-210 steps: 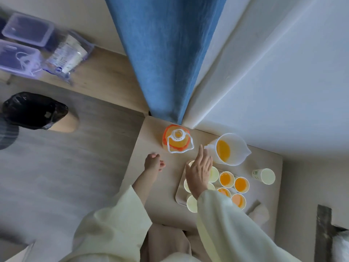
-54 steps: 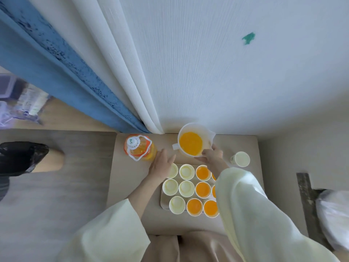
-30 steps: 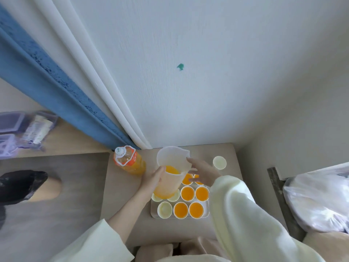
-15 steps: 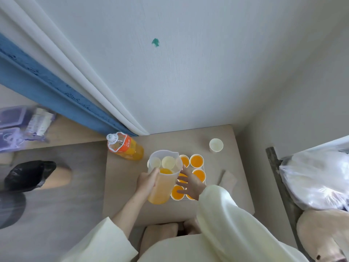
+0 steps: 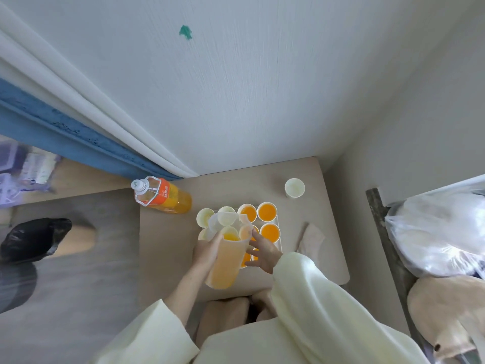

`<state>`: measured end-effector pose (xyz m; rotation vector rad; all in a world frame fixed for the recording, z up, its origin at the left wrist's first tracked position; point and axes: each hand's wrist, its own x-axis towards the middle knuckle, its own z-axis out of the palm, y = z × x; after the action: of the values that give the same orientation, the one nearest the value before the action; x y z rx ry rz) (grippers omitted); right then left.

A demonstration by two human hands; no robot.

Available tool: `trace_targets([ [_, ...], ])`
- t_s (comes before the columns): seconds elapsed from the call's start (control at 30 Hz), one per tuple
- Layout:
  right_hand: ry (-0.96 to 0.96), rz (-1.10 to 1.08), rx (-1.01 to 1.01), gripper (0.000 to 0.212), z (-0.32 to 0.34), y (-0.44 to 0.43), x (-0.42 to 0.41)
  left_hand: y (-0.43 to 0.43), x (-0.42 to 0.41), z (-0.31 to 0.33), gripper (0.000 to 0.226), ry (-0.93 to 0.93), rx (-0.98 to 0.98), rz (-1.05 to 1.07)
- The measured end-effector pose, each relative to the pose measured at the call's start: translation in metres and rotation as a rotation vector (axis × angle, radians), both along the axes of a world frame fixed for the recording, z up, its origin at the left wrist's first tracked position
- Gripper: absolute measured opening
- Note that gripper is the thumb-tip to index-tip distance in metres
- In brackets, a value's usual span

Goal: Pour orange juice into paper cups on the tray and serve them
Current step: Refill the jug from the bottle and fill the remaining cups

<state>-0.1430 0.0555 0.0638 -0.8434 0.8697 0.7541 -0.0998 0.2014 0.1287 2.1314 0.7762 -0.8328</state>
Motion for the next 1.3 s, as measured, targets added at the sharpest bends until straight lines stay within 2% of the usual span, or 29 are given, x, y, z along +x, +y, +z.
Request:
trace_targets([
  [0.4, 0.024, 0.025, -0.007, 0.048, -0.017, -0.003, 0.001, -0.01, 0.009, -0.012, 0.039, 0.038, 0.065, -0.006],
  [0.93, 0.08, 0.004, -0.011, 0.039, -0.012, -0.001, 0.012, -0.009, 0.021, -0.011, 0.036, 0.028, 0.055, -0.016],
  [1.23, 0.092, 0.019, -0.011, 0.05, -0.015, 0.001, 0.013, -0.01, 0.026, -0.012, 0.032, 0.052, 0.064, -0.019],
  [1.3, 0.098, 0.022, -0.012, 0.052, -0.016, 0.001, 0.014, -0.009, 0.027, -0.013, 0.041, 0.066, 0.062, -0.002],
])
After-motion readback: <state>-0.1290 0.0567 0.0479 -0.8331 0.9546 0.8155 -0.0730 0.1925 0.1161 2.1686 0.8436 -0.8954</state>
